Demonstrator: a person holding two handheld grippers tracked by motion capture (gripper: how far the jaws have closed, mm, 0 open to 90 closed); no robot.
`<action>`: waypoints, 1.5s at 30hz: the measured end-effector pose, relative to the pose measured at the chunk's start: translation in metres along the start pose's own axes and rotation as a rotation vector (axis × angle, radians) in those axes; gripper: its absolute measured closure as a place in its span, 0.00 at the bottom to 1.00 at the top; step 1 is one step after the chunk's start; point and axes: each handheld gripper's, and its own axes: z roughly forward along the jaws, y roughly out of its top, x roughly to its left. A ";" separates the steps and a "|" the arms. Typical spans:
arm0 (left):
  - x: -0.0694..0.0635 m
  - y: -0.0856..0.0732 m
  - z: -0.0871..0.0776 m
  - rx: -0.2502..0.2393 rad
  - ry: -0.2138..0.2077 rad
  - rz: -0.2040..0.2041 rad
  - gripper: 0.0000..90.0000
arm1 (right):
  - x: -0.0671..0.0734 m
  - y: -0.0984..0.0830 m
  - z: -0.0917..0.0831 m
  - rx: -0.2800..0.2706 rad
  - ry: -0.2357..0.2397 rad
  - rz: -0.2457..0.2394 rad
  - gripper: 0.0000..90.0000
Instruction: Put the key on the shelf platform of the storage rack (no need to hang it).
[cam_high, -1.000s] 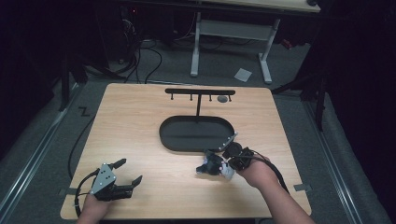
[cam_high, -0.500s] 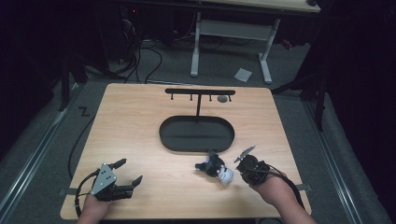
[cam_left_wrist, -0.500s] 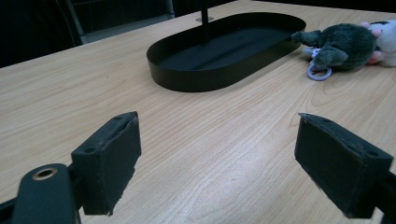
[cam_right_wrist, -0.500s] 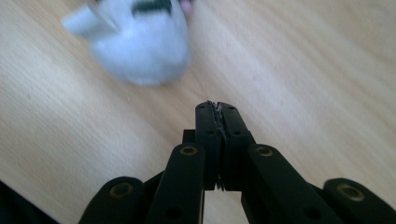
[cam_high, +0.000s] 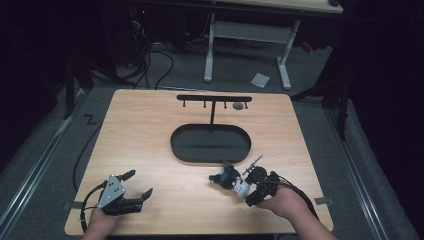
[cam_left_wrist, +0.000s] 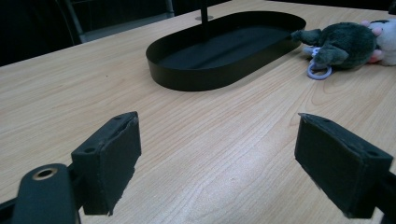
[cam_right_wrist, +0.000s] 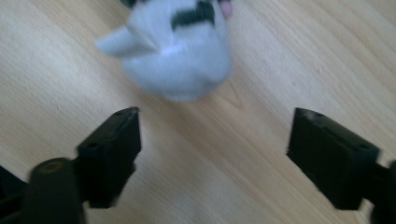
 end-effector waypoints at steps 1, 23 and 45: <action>0.000 0.000 0.000 -0.002 0.000 0.000 0.17 | 0.001 0.003 0.000 0.003 0.003 -0.001 0.17; 0.000 0.000 -0.001 -0.005 -0.003 0.000 0.17 | 0.008 0.046 0.032 0.026 0.031 -0.029 0.30; 0.000 0.000 0.000 -0.003 -0.002 -0.002 0.17 | -0.007 0.026 -0.013 -0.049 -0.026 0.006 0.52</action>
